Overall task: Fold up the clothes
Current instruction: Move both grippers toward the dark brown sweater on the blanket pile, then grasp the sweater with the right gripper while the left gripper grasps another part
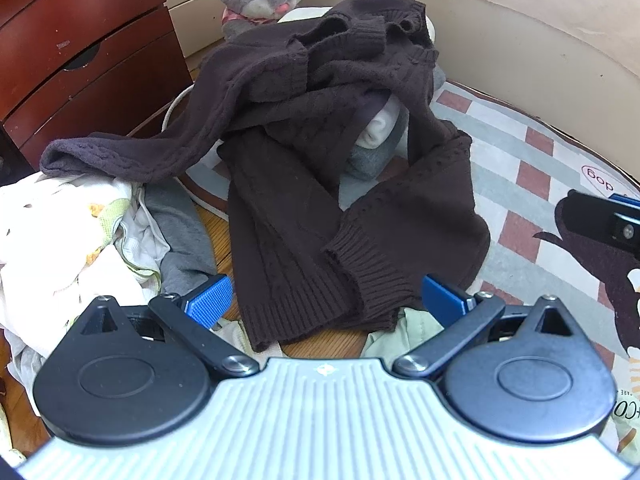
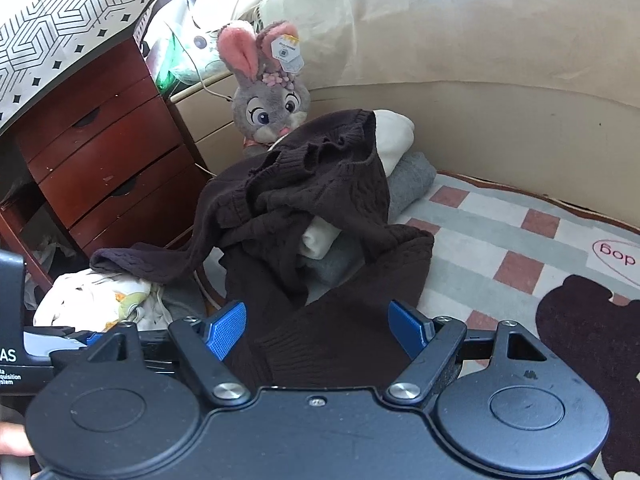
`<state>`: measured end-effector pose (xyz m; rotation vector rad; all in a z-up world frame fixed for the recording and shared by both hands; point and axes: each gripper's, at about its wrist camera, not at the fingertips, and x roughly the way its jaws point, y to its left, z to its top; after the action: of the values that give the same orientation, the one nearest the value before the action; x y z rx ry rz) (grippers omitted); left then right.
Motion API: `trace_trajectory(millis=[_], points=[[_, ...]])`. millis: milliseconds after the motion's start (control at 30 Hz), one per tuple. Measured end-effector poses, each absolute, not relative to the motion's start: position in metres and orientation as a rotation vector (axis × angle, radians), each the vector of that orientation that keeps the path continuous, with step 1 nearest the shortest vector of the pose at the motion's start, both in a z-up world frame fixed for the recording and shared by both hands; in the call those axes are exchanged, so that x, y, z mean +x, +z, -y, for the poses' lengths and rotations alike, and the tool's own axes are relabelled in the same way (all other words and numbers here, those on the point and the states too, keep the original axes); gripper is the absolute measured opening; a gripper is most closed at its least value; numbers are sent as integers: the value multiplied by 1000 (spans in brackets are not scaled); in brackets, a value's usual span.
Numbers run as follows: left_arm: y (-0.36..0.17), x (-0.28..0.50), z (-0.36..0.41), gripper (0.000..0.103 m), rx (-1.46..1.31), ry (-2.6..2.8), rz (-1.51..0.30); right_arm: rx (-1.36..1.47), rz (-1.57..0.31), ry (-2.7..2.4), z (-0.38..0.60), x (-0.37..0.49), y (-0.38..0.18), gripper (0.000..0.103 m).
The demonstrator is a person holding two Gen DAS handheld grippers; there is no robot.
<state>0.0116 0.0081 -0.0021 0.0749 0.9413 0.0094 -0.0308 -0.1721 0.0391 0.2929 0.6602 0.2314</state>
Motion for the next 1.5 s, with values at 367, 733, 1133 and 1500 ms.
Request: trace_trajectory(millis=[367,733,1133,1500], points=[[-4,16,-10,103,96,37,-929,332,-592,223,180,-36,47,82],[-21,23,-18,103,122,68,-945,357,-617,167,185,-29,38,82],[-45,48,-37,103,82,147,-909,183,-480,96,167,-26,44,82],[-27,155,-64,99,8,2,-814,179,-607,271,165,101,59,82]])
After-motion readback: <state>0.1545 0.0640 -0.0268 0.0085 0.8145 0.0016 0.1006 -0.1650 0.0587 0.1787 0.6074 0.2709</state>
